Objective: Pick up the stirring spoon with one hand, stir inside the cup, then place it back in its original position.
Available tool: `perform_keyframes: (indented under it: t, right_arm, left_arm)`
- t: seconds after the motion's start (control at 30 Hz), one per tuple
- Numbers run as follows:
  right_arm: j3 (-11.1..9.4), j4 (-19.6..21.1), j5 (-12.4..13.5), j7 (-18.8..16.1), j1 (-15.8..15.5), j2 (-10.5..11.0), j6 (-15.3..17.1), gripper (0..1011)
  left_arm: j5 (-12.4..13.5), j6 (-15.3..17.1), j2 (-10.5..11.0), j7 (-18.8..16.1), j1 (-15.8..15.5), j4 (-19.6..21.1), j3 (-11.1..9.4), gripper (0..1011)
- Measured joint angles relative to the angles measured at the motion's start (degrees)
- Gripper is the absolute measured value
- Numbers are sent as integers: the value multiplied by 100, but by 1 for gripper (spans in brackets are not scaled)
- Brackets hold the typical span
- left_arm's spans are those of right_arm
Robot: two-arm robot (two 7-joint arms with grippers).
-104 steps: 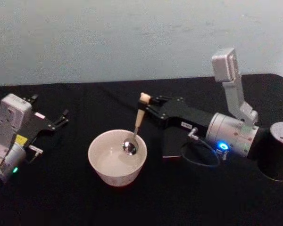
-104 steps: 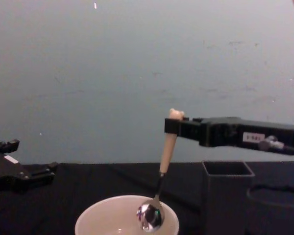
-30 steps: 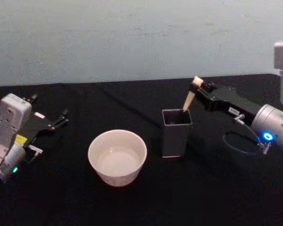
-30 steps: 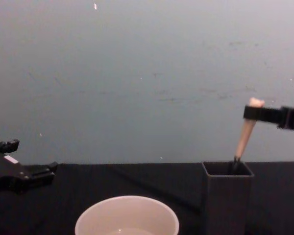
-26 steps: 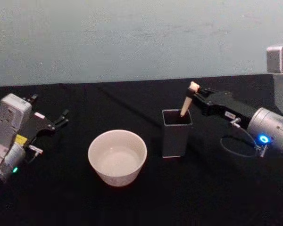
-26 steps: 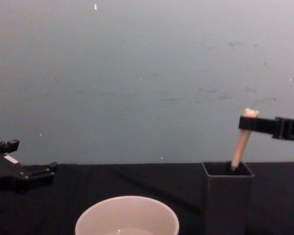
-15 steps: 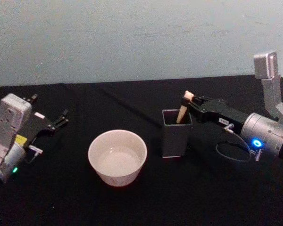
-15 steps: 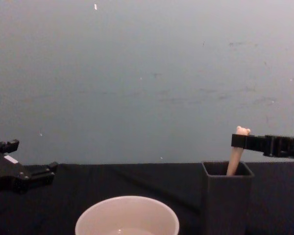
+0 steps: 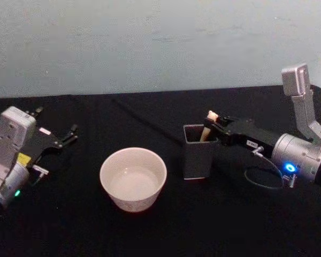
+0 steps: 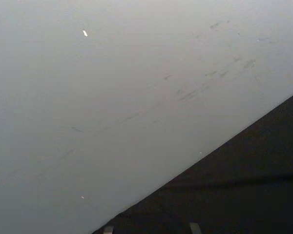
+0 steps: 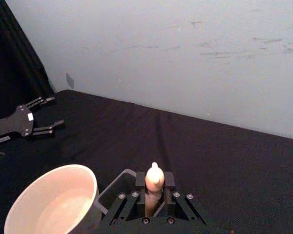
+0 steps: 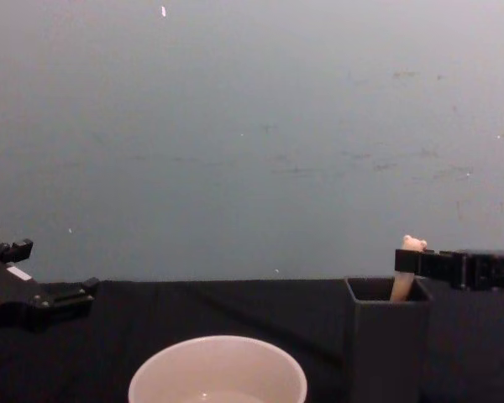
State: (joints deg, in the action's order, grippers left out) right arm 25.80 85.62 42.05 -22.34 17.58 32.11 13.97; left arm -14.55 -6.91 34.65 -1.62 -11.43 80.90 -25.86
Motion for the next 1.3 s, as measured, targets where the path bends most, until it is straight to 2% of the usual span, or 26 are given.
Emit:
perform_keyframes:
  t: [0.93,1.03,1.13,1.23,1.3]
  right_arm:
    - [-22,-7,-72,33,-24,-13,58,225]
    - [-21,-7,-75,31,-24,-12,63,288]
    - [-21,-8,-72,29,-23,-10,62,424]
    - [-20,-8,-70,28,-23,-10,60,482]
    - [-21,-8,-69,27,-23,-10,58,564]
  left_arm:
    - [0,0,0,0,0,0,0,1001]
    - [0,0,0,0,0,0,0,1001]
    - [0,0,0,0,0,0,0,1001]
    - [0,0,0,0,0,0,0,1001]
    - [0,0,0,0,0,0,0,1001]
